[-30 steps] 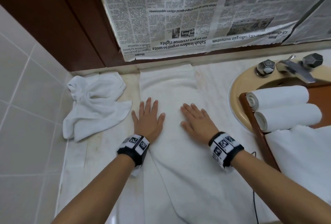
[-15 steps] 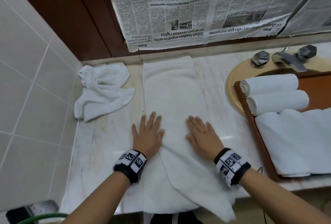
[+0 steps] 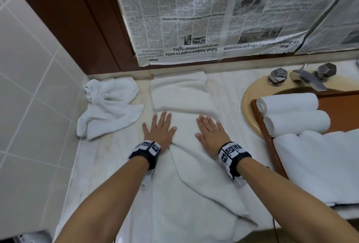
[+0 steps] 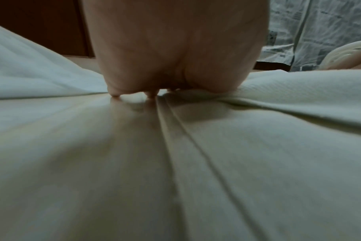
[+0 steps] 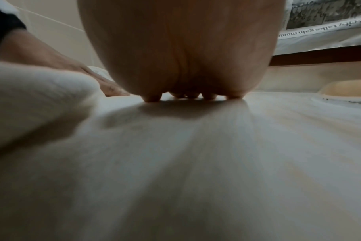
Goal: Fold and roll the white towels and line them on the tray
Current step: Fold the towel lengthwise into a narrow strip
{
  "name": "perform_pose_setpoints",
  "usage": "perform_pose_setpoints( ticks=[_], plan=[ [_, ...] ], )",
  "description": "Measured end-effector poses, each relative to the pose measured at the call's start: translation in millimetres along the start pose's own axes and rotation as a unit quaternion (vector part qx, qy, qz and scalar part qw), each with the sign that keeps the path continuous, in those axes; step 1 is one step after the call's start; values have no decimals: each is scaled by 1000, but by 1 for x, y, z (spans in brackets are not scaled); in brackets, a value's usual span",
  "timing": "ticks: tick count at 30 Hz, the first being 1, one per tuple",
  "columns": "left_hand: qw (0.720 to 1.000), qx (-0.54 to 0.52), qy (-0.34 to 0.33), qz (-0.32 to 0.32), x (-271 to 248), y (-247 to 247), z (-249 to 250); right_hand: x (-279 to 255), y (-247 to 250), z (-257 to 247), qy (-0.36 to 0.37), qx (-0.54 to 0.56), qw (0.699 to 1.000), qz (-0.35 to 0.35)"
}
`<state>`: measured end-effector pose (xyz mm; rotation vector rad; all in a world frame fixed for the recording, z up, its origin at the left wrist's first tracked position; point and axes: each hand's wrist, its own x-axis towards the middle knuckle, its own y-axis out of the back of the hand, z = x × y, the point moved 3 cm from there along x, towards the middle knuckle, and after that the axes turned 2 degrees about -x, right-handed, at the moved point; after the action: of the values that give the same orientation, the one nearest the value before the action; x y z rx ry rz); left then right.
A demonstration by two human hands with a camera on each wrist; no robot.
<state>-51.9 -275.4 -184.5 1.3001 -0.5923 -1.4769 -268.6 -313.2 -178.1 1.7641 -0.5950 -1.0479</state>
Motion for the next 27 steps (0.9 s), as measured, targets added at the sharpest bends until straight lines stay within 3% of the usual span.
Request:
perform_pose_setpoints(
  ticks=[4,6,11,16,22,27],
  plan=[
    [999,-32,10,36,11,7,0,23,12,8,3,25,1000,0],
    [996,-58,17,67,1,8,1,22,19,10,15,80,996,33],
    [965,-187,-5,183,-67,0,-2,-55,20,3,15,203,964,171],
    [963,-241,55,110,-109,-29,15,-125,-15,-6,-33,197,977,70],
    [961,-216,96,146,-112,-37,32,-146,-18,-15,-59,129,989,37],
    [943,-281,127,125,-108,-31,30,-166,-14,-24,-78,97,992,24]
  ],
)
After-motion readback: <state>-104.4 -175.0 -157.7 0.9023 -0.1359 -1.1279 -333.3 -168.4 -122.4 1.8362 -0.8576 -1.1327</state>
